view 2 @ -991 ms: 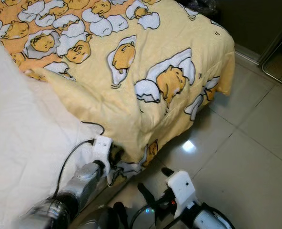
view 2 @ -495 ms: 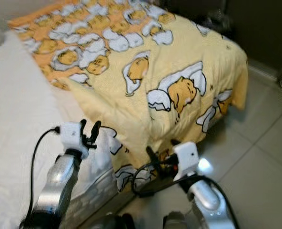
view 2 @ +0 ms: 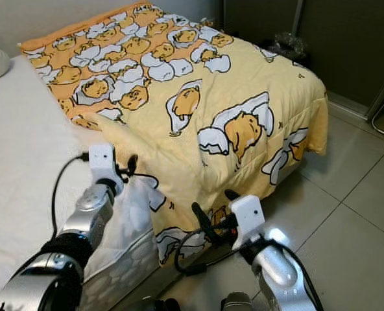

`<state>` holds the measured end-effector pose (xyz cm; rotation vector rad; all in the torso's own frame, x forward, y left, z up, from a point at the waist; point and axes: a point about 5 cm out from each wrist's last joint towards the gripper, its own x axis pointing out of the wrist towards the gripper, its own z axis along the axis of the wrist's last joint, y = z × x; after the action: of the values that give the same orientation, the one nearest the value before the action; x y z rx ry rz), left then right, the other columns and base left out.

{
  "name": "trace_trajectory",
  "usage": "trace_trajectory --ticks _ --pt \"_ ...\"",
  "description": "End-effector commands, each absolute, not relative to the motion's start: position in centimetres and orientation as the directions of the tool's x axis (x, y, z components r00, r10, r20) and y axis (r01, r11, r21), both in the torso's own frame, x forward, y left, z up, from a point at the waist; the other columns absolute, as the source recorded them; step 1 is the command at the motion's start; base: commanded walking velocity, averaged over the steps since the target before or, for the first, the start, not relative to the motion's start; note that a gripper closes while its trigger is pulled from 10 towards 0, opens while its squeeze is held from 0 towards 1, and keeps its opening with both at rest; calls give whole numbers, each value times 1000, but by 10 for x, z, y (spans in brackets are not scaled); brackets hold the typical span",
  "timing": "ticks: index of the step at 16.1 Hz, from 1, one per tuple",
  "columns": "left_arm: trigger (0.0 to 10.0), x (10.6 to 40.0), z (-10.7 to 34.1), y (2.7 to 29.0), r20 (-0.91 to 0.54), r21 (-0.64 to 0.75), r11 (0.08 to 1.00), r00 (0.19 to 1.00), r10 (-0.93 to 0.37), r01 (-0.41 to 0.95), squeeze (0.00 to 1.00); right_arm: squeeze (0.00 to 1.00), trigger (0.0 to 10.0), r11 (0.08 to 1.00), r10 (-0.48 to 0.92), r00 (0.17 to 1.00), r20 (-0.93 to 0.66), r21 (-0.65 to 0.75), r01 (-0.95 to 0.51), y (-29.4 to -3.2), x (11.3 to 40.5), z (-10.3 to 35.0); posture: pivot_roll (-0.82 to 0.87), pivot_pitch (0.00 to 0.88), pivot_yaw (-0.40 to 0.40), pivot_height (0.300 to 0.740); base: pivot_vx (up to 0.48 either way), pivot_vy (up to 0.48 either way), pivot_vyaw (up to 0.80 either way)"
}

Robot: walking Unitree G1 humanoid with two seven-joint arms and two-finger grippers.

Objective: Clean up the room

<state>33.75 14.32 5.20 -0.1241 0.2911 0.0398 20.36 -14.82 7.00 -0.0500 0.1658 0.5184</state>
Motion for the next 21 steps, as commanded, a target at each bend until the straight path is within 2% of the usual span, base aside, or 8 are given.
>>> trace_trajectory --ticks 1,4,5,6,8,12,13,21 --pt "10000 338 49 151 -324 -133 984 944 70 -119 1000 0 10000 861 502 849 -167 -5 -509 -144 197 73 -310 84 178 740 0 0 0" --pt "10000 338 45 153 -355 -179 971 931 87 -159 1000 0 10000 866 490 848 -204 2 -500 -152 177 71 -342 145 166 740 0 0 0" --pt "10000 337 42 150 -366 -244 957 929 58 -156 1000 0 10000 867 486 845 -222 3 -498 -156 168 72 -351 169 161 740 0 0 0" --pt "10000 336 40 143 -372 -333 933 928 4 -138 0 0 10000 869 481 843 -242 5 -495 -160 160 72 -359 199 155 740 0 0 0" --pt "10000 335 38 133 -374 -390 915 926 -52 -105 0 0 10000 869 479 838 -261 10 -494 -162 148 75 -365 232 150 740 0 0 0" --pt "10000 331 30 128 -421 -371 924 904 -76 -95 0 0 10000 869 479 828 -292 24 -494 -161 134 76 -367 264 154 740 0 0 0" --pt "0 326 24 129 -446 -377 919 892 -72 -114 0 0 10000 872 475 828 -299 28 -490 -160 131 77 -376 267 159 740 0 0 0" --pt "0 314 9 142 -502 -384 897 865 -3 -219 0 0 10000 875 468 828 -309 29 -484 -159 132 77 -365 256 165 740 0 0 0"
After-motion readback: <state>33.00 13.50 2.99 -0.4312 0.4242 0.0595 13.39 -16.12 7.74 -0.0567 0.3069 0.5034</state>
